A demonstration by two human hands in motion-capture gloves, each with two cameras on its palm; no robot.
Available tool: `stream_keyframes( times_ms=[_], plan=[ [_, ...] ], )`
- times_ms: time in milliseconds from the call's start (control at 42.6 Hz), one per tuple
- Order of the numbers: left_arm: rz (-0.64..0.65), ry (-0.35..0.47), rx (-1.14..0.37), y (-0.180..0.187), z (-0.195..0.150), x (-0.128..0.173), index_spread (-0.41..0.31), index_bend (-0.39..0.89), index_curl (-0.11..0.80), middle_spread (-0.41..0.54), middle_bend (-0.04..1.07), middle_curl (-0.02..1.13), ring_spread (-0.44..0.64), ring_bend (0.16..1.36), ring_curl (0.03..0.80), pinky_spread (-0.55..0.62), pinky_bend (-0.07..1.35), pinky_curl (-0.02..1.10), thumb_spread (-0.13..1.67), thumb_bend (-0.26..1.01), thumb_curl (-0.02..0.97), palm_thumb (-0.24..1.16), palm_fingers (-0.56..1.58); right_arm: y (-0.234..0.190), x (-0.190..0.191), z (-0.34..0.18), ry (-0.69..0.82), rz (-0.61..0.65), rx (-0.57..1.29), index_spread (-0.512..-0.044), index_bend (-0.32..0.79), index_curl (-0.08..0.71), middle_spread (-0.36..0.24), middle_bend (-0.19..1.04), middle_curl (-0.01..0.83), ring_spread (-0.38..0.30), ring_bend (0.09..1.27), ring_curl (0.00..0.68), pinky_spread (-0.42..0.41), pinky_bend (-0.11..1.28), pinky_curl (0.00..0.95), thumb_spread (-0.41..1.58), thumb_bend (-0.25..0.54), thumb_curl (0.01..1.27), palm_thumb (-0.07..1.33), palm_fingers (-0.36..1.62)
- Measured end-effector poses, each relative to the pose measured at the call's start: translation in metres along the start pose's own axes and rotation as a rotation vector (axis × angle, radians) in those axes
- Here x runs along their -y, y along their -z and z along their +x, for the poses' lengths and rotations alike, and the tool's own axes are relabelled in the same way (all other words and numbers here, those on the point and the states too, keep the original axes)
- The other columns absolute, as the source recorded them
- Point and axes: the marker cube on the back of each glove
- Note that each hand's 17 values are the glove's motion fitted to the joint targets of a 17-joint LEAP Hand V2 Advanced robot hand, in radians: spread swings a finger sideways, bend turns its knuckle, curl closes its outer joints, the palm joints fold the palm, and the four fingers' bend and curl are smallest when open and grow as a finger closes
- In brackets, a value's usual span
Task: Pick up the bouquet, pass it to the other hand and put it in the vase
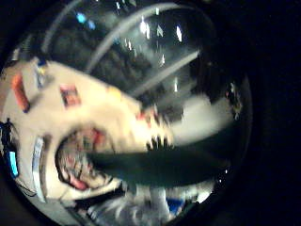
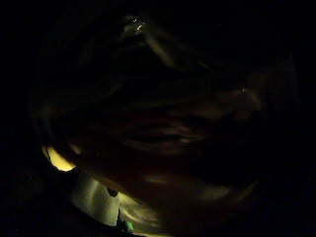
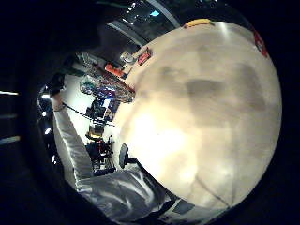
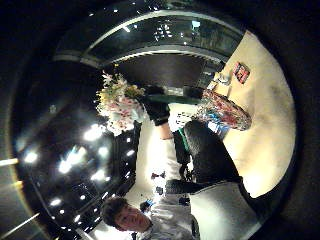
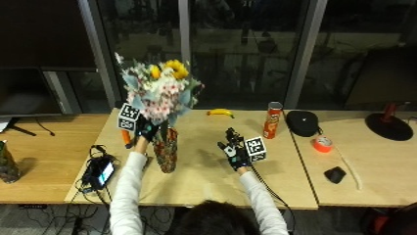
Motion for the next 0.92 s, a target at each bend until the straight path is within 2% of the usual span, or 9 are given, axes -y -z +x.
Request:
stream_keyframes(
  times_ms=[23,47,94,164,235,352,540,751,916],
  plan=[
    [-0.077,0.108,0.008,0.002,-0.013,-0.008,-0.202,-0.01,0.500,-0.300,0.81,0.57,-0.29,0.71,0.435,-0.30,0.49,0.43,0.64,-0.09,0.653,0.64,0.79,-0.001,0.005,0.000,-0.049,0.045,-0.022,-0.413,0.11,0.181,-0.094,0.20,0.339,-0.005,0.45,0.303,0.239,0.54,0.356,1.07,-0.025,0.39,0.60,0.14],
    [-0.164,0.190,0.015,0.004,-0.027,-0.017,-0.145,-0.02,0.491,-0.221,0.66,0.54,-0.21,0.71,0.470,-0.19,0.44,0.46,0.67,-0.09,0.638,0.62,0.31,0.000,0.008,0.004,-0.087,0.087,-0.059,-0.413,0.11,0.180,-0.093,0.20,0.339,-0.005,0.45,0.303,0.239,0.54,0.356,1.07,-0.025,0.39,0.60,0.14],
    [-0.330,0.293,0.046,0.011,-0.055,-0.035,-0.068,-0.01,0.482,0.003,0.45,0.57,-0.02,0.69,0.544,0.01,0.54,0.56,0.72,-0.08,0.607,0.58,-0.53,0.007,0.012,0.019,-0.117,0.164,-0.181,-0.413,0.11,0.178,-0.091,0.20,0.340,-0.001,0.45,0.303,0.240,0.54,0.355,1.07,-0.023,0.39,0.60,0.14],
    [-0.498,0.386,0.164,0.033,-0.100,-0.073,0.009,0.00,0.401,0.157,0.27,0.46,0.15,0.59,0.423,0.17,0.45,0.44,0.77,-0.06,0.575,0.55,-0.48,0.020,0.019,0.037,-0.155,0.310,-0.431,-0.413,0.12,0.177,-0.085,0.20,0.342,0.001,0.44,0.301,0.242,0.54,0.355,1.07,-0.024,0.39,0.60,0.14],
    [-0.579,0.455,0.237,0.058,-0.136,-0.113,0.062,0.00,0.334,0.269,0.16,0.36,0.28,0.52,0.335,0.29,0.39,0.37,0.80,-0.05,0.549,0.55,-0.43,0.032,0.015,0.047,-0.344,0.444,-0.619,-0.413,0.12,0.178,-0.076,0.19,0.340,0.006,0.44,0.299,0.242,0.54,0.355,1.07,-0.024,0.39,0.60,0.13],
    [-0.619,0.473,0.249,0.077,-0.156,-0.138,0.111,0.01,0.258,0.383,0.13,0.27,0.42,0.47,0.281,0.42,0.35,0.32,0.84,-0.04,0.512,0.55,-0.38,0.027,0.002,0.037,-0.569,0.494,-0.544,-0.406,0.13,0.183,-0.070,0.19,0.339,0.018,0.43,0.297,0.244,0.54,0.354,1.08,-0.018,0.39,0.61,0.13],
    [-0.646,0.420,0.305,0.088,-0.147,-0.137,0.136,0.03,0.178,0.466,0.13,0.23,0.54,0.44,0.253,0.52,0.32,0.30,0.87,-0.03,0.469,0.57,-0.35,0.033,-0.021,0.035,-0.706,0.533,-0.506,-0.398,0.14,0.194,-0.057,0.19,0.336,0.026,0.43,0.294,0.245,0.52,0.349,1.09,-0.010,0.40,0.64,0.13],
    [-0.687,0.407,0.393,0.092,-0.147,-0.128,0.139,0.05,0.122,0.492,0.13,0.19,0.60,0.42,0.239,0.55,0.29,0.29,0.88,-0.02,0.439,0.61,-0.30,0.044,-0.045,0.058,-0.655,0.534,-0.607,-0.392,0.14,0.203,-0.045,0.19,0.335,0.029,0.42,0.291,0.245,0.50,0.343,1.10,-0.016,0.41,0.67,0.15],
    [-0.687,0.406,0.392,0.092,-0.148,-0.127,0.139,0.06,0.099,0.496,0.14,0.18,0.61,0.41,0.236,0.55,0.27,0.29,0.89,-0.03,0.420,0.63,-0.27,0.038,-0.065,0.078,-0.851,0.552,-0.607,-0.389,0.14,0.210,-0.040,0.20,0.336,0.024,0.42,0.293,0.229,0.47,0.337,1.11,-0.020,0.41,0.67,0.16]
  ],
)
